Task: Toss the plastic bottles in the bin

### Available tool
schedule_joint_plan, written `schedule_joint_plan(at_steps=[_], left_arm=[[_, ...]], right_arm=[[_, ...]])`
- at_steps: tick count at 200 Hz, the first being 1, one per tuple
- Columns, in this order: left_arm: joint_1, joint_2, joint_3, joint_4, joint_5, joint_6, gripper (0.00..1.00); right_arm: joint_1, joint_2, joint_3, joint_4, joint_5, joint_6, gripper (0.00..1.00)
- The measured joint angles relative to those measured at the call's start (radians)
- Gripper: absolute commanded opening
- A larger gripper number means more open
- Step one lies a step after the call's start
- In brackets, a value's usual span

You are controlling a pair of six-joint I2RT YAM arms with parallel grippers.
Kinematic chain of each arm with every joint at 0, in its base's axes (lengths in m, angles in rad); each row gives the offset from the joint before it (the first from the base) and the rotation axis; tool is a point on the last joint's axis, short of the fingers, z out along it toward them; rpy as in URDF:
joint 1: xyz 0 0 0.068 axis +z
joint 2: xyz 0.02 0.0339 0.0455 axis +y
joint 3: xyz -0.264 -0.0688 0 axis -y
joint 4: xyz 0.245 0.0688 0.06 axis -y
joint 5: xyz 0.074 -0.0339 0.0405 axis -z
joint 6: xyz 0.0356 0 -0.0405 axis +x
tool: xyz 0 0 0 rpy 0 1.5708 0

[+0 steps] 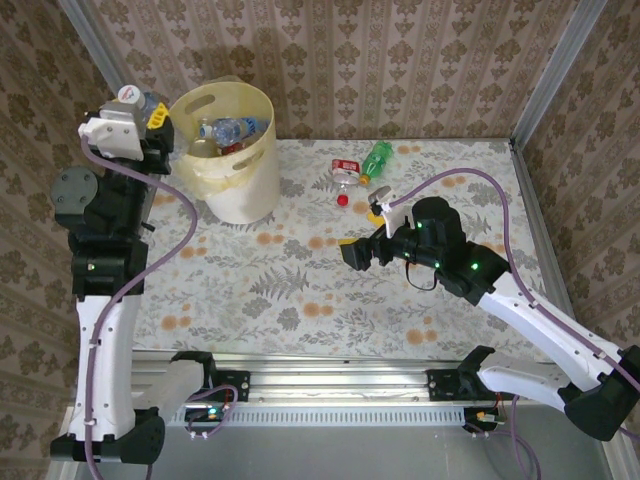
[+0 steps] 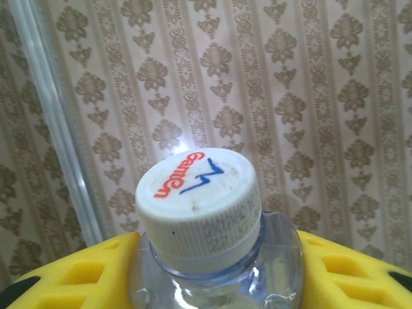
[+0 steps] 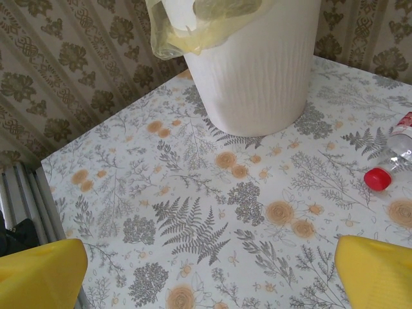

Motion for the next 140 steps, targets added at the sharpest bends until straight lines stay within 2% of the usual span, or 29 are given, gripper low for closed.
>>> schedule_joint_plan(at_steps=[46, 78, 108, 127, 140], left_arm=[[0.042, 0.011, -0.001, 0.050, -0.003, 0.016, 0.37], [0.087, 0.079, 0.029, 0.053, 0.029, 0.009, 0.38], [0.122, 0.234, 0.149, 0.011, 0.079, -0.005, 0.37], [0.130, 0.384, 0.289, -0.059, 0.107, -0.004, 0.42], [0.135, 0.505, 0.415, -0.146, 0.126, -0.004, 0.50]], right_arm=[[0.000, 0.000, 0.000, -0.008, 0.000, -0.001, 1.00], [0.000, -0.002, 0.000, -0.018, 0.000, -0.015, 1.00], [-0.001, -0.013, 0.000, -0.027, 0.005, -0.023, 1.00], [-0.001, -0.024, -0.003, -0.027, 0.011, -0.026, 1.00], [-0.004, -0.033, -0.013, -0.027, 0.019, -0.026, 1.00]])
